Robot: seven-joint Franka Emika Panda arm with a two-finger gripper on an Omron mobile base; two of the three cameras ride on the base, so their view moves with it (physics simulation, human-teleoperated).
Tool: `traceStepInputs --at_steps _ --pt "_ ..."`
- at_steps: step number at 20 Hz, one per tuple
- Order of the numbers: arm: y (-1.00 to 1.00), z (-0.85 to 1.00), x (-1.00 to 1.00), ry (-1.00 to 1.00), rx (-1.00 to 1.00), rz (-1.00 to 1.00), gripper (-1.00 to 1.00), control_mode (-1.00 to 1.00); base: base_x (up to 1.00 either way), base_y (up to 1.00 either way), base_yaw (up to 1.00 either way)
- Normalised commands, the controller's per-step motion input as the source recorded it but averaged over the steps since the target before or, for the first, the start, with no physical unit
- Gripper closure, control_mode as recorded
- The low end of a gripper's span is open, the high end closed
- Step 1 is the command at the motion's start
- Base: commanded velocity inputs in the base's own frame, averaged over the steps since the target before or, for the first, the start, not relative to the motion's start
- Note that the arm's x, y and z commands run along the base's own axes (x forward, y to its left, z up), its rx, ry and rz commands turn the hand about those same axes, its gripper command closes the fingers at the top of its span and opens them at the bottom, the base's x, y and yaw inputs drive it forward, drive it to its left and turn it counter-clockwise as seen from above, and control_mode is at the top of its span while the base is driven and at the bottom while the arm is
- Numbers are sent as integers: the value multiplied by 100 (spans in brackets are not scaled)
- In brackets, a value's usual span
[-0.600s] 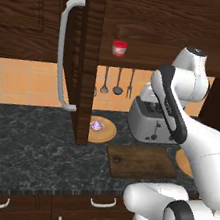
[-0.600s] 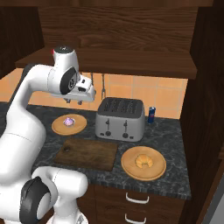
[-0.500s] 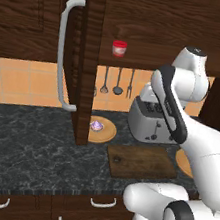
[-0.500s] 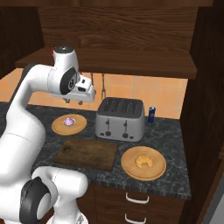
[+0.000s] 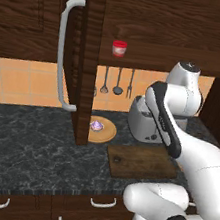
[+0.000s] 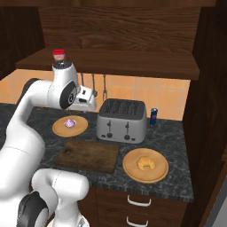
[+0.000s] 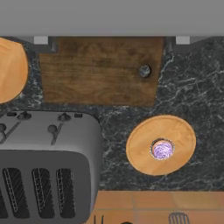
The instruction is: From the different types of pastries on the counter, select a croissant and place it on the cutting board. Then retrieve a jar of jam from the cabinet and place it alongside the croissant on the cutting board.
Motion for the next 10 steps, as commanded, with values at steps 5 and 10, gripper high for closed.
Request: traceStepInputs --at_steps 5,10 --pt "0 -56 -12 -6 -4 0 -100 -100 0 0 0" --pt "0 -6 -22 0 0 0 -100 -100 0 0 0"
